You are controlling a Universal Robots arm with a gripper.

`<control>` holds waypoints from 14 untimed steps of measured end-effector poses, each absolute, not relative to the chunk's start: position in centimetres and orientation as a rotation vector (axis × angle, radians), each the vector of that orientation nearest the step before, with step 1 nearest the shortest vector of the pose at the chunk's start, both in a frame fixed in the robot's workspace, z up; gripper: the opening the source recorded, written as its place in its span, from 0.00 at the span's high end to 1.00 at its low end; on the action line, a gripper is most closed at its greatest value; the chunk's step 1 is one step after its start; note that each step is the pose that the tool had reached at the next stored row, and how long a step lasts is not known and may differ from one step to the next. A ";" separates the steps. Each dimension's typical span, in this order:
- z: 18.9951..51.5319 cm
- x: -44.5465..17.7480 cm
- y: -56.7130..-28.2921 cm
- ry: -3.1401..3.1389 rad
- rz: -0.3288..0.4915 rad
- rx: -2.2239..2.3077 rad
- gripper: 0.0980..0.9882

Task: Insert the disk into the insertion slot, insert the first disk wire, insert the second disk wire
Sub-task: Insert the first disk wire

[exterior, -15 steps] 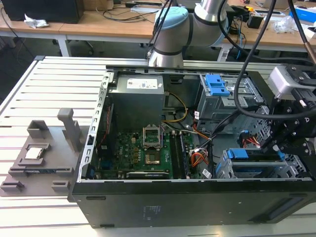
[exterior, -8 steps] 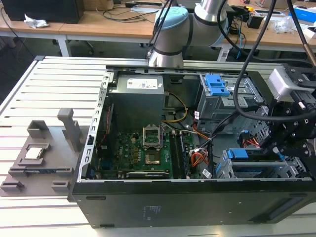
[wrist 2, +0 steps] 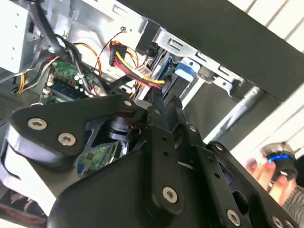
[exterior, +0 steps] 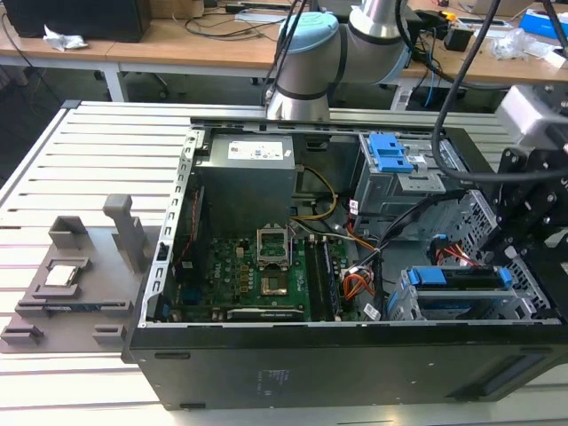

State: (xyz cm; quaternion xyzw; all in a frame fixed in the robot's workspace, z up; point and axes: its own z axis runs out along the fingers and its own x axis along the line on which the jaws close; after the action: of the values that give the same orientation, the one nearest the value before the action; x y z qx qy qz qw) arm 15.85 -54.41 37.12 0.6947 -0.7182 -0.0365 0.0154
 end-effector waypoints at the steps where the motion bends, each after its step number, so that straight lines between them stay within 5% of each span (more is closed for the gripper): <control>1: 37.7 15.9 -54.3 -2.232 -0.107 2.158 0.85; 3: 39.2 15.8 -54.1 -2.227 -0.094 2.153 0.99; 14: 40.1 15.9 -54.1 -2.226 -0.091 2.152 0.99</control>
State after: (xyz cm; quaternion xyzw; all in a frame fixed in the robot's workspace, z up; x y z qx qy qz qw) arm 15.85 -54.09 40.10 0.6945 -0.7185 -0.0295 0.0223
